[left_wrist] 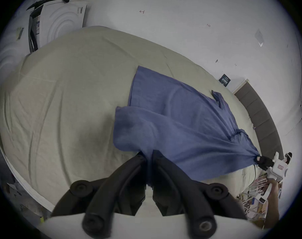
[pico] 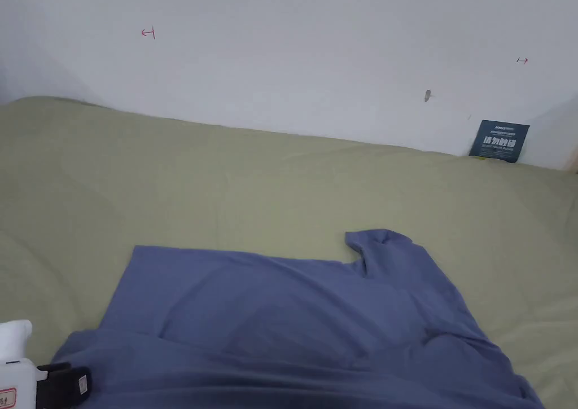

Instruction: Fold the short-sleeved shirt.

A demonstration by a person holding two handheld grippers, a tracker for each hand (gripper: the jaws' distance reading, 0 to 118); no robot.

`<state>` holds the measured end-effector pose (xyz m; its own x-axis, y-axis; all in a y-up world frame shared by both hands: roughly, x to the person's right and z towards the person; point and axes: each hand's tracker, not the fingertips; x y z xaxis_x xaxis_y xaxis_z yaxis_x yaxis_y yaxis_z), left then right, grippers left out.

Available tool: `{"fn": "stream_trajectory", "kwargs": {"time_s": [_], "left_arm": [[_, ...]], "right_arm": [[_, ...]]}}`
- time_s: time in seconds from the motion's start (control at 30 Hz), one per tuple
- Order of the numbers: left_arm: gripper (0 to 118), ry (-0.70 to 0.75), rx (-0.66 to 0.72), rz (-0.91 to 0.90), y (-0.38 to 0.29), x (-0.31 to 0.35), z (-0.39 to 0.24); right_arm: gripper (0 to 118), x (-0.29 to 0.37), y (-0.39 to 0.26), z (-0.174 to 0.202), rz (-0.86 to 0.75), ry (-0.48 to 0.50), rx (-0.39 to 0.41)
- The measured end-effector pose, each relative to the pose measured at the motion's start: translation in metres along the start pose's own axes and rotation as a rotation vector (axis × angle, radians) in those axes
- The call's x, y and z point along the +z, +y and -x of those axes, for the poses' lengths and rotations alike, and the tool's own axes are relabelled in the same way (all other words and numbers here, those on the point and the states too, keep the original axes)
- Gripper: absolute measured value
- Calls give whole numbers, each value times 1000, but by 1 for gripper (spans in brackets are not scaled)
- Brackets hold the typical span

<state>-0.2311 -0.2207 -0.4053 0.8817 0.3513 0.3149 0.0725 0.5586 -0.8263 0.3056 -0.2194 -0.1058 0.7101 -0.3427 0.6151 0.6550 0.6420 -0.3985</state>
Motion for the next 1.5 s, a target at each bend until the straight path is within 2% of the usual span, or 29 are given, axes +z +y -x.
{"fn": "stream_trajectory", "kwargs": {"time_s": [0.13, 0.23, 0.4, 0.5, 0.57, 0.63, 0.67, 0.7, 0.73, 0.8, 0.9, 1.07, 1.13, 1.17, 1.2, 1.23, 1.3, 1.37, 1.5], "left_arm": [[5, -28, 17, 35, -11, 16, 10], [5, -38, 20, 69, -23, 25, 18], [5, -32, 35, 165, -49, 27, 34], [5, -40, 58, 208, -65, 25, 39], [18, -58, 75, 247, -71, 24, 41], [23, -24, 66, 246, -76, 35, 38], [24, 0, 56, 242, -78, 45, 39], [24, -3, 75, 207, -77, 58, 41], [28, 0, 90, 171, -75, 72, 41], [30, 22, 59, 75, -67, 100, 31], [31, 94, -112, -85, -49, 124, -4], [31, 74, -188, -192, -35, 115, -76], [28, 83, -228, -193, -35, 100, -108], [19, 86, -264, -185, -37, 91, -123], [5, 80, -288, -183, -38, 82, -137], [0, 80, -297, -176, -40, 74, -150], [0, 57, -312, -169, -44, 58, -164], [0, -27, -316, -154, -48, 47, -176], [0, 11, -327, -143, -48, 22, -186]], "right_arm": [[5, 30, -8, -16, 62, 42, -93], [5, 42, -19, -19, 100, -20, -51], [5, 34, -41, -45, 241, -67, -95], [7, 29, -51, -57, 263, -81, -125], [13, 29, -53, -61, 291, -43, -186], [32, 40, -49, -64, 304, -12, -228], [37, 50, -45, -64, 295, -14, -223], [37, 63, -41, -62, 269, -23, -210], [56, 78, -36, -58, 212, -41, -164], [64, 109, -24, -33, 99, -95, -21], [65, 130, -12, 7, -32, -118, 178], [65, 120, -5, 84, -98, -101, 354], [59, 105, -9, 113, -96, -112, 410], [45, 96, -11, 123, -89, -103, 418], [17, 90, -15, 136, -97, -84, 428], [2, 82, -20, 148, -108, -71, 432], [1, 68, -29, 167, -109, -31, 449], [1, 54, -36, 182, -83, 6, 450], [1, 26, -41, 203, -52, 38, 443]]}}
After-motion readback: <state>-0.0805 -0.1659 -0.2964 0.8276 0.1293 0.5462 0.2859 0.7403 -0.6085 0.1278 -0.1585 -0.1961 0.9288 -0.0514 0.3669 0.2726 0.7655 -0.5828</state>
